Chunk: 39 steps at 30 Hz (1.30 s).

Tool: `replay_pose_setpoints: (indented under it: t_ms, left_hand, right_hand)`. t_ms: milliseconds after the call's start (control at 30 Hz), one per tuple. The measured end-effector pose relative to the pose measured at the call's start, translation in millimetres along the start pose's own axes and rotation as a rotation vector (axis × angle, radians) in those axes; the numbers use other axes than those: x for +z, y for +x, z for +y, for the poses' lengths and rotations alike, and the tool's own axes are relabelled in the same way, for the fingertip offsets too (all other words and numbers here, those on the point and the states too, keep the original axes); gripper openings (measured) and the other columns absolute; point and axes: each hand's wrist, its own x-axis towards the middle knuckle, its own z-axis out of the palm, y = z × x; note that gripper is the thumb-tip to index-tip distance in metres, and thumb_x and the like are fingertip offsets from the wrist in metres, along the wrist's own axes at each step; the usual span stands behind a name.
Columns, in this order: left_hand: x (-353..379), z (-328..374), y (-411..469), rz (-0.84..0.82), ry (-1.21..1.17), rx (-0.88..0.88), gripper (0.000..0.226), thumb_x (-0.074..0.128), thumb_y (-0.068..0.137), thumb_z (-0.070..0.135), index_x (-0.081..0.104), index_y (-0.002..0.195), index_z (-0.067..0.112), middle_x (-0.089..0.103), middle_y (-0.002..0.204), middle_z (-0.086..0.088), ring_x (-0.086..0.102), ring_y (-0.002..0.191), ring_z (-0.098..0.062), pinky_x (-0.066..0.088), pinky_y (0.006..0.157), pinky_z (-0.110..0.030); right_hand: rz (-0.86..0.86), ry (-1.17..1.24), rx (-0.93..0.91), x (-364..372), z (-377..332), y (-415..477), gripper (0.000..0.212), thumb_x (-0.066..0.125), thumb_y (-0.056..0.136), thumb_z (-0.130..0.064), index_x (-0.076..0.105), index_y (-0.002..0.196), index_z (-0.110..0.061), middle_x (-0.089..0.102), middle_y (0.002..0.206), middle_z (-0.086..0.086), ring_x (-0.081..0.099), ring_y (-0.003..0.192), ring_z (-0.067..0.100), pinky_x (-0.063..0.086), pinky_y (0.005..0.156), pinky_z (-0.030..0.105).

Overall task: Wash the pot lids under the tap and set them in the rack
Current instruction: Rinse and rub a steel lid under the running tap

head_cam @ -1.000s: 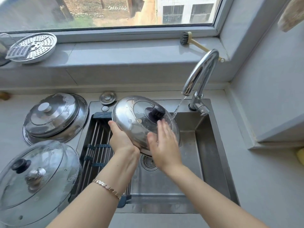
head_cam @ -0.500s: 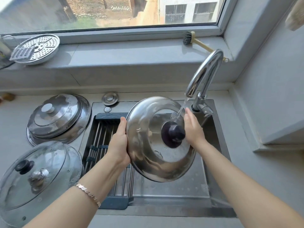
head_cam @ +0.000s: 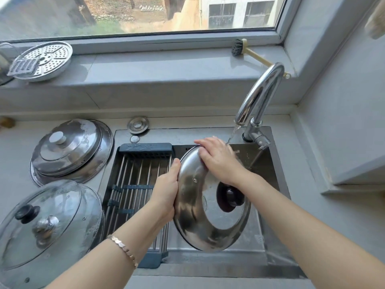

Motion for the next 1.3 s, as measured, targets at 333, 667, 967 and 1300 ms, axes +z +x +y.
replay_pose_setpoints:
  t_ms: [333, 667, 967, 1300]
  left_hand:
    - [9, 9, 3, 0.113, -0.059, -0.016, 0.048, 0.043, 0.094, 0.047, 0.069, 0.087, 0.007, 0.072, 0.085, -0.016, 0.069, 0.082, -0.03, 0.055, 0.078, -0.041]
    - [-31, 21, 30, 0.358, -0.311, -0.022, 0.055, 0.044, 0.088, 0.059, 0.066, 0.111, 0.014, 0.07, 0.107, -0.014, 0.069, 0.091, -0.028, 0.054, 0.083, -0.039]
    - [-19, 16, 13, 0.229, -0.274, 0.005, 0.051, 0.043, 0.091, 0.056, 0.071, 0.094, 0.014, 0.075, 0.081, -0.008, 0.071, 0.071, -0.022, 0.054, 0.069, -0.033]
    - [-21, 7, 9, 0.223, -0.219, 0.076, 0.049, 0.041, 0.094, 0.049, 0.069, 0.077, 0.014, 0.072, 0.058, -0.003, 0.071, 0.058, -0.016, 0.052, 0.065, -0.031]
  right_hand:
    - [0.203, 0.075, 0.173, 21, -30, 7, 0.049, 0.02, 0.098, -0.032, 0.036, 0.141, -0.012, 0.029, 0.152, 0.004, 0.014, 0.143, 0.016, 0.003, 0.117, 0.034]
    - [0.436, 0.354, -0.12, 31, 13, -62, 0.025, 0.047, 0.087, -0.017, 0.067, 0.101, -0.012, 0.059, 0.101, -0.005, 0.062, 0.082, 0.013, 0.051, 0.077, 0.03]
    - [0.078, 0.021, 0.273, 8, -14, 3, 0.031, 0.032, 0.094, -0.027, 0.04, 0.067, -0.015, 0.052, 0.083, 0.005, 0.048, 0.085, 0.029, 0.032, 0.07, 0.031]
    - [0.158, -0.171, 0.273, 24, -17, -22, 0.045, 0.013, 0.099, -0.034, 0.051, 0.103, -0.009, 0.056, 0.108, 0.007, 0.057, 0.097, 0.032, 0.039, 0.076, 0.034]
